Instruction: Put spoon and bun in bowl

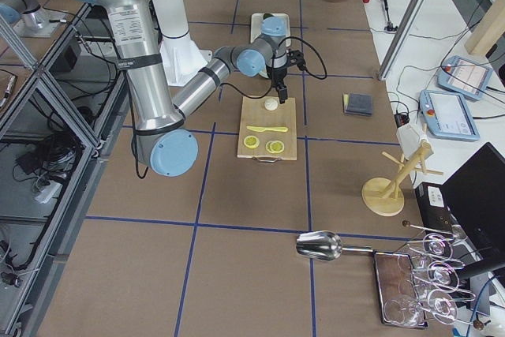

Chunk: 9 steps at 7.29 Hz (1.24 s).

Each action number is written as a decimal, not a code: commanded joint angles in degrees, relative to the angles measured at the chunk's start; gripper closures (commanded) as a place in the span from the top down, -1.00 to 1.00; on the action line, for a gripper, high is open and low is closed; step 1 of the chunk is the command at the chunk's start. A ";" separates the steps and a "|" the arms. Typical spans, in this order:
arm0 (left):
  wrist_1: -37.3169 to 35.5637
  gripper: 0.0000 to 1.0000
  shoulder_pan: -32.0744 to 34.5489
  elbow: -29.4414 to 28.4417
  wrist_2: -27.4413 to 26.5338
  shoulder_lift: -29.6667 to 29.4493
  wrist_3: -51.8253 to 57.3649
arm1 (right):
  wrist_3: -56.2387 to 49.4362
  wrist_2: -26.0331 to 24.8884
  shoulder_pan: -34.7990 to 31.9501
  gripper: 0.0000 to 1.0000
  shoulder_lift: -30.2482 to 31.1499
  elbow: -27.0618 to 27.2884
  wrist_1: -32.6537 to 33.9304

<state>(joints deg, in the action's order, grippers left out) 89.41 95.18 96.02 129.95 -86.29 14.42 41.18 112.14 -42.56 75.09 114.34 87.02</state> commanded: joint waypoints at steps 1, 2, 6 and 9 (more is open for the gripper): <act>0.15 1.00 0.00 0.13 0.04 0.07 0.00 | 7.31 -7.96 9.65 0.78 -0.47 -4.38 -7.20; 0.15 1.00 0.00 0.22 0.04 0.07 0.00 | 7.86 -8.08 10.99 0.71 -0.56 -5.52 -7.39; 0.15 1.00 0.01 0.57 0.04 0.07 0.00 | 7.34 -10.26 11.62 0.08 -4.25 -10.63 -7.39; 0.24 1.00 0.00 0.57 0.04 0.07 0.00 | 7.07 -10.28 10.04 -1.00 -4.25 -10.02 -7.39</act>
<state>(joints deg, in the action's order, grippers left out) 89.64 95.19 96.59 129.99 -86.22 14.41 48.38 101.89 -31.81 70.93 103.98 79.63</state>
